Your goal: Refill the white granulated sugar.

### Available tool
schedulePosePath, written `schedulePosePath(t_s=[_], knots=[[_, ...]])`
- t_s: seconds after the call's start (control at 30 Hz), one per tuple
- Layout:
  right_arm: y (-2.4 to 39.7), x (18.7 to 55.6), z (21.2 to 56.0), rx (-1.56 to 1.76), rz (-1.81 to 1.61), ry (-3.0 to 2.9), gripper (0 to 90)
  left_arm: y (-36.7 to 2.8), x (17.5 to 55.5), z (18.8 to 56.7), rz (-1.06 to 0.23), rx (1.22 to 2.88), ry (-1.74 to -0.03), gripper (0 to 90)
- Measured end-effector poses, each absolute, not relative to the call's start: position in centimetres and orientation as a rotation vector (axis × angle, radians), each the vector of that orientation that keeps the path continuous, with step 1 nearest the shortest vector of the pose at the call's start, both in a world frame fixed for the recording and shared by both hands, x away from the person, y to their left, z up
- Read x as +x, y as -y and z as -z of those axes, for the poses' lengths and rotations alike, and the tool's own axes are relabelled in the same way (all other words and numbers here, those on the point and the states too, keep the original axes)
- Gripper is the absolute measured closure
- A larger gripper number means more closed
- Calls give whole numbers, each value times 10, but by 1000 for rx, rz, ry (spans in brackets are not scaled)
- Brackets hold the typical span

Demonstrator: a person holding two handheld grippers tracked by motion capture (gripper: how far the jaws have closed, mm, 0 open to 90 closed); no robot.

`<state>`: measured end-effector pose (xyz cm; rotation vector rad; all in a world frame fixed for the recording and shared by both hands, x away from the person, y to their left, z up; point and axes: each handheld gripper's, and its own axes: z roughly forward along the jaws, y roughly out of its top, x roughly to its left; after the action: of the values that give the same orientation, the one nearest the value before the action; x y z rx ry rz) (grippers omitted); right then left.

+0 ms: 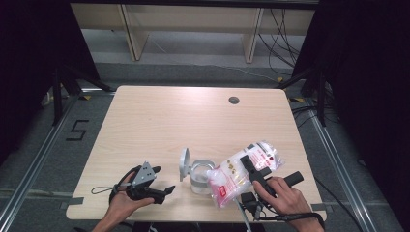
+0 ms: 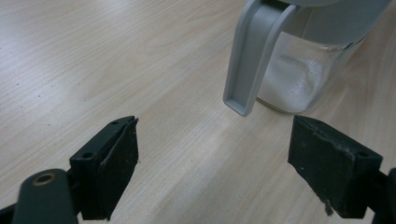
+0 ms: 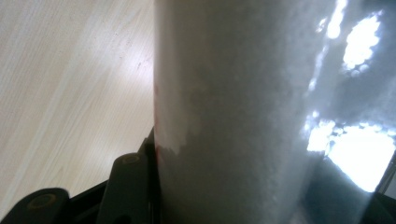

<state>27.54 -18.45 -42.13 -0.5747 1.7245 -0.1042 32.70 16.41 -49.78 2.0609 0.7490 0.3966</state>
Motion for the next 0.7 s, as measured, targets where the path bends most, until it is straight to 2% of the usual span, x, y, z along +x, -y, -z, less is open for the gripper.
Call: schedulePosePath(t_s=[0.53, 0.6, 0.63, 0.7], knots=[[185, 277, 421, -570, 96, -1726, 546, -165, 327, 497, -405, 2062, -735, 158], [189, 275, 426, -491, 68, -1745, 547, -164, 327, 497, -404, 2062, -732, 157], [184, 277, 419, -610, 123, -1712, 549, -165, 328, 497, -409, 2067, -722, 157], [186, 276, 420, -579, 111, -1721, 549, -164, 327, 497, -405, 2063, -730, 158]])
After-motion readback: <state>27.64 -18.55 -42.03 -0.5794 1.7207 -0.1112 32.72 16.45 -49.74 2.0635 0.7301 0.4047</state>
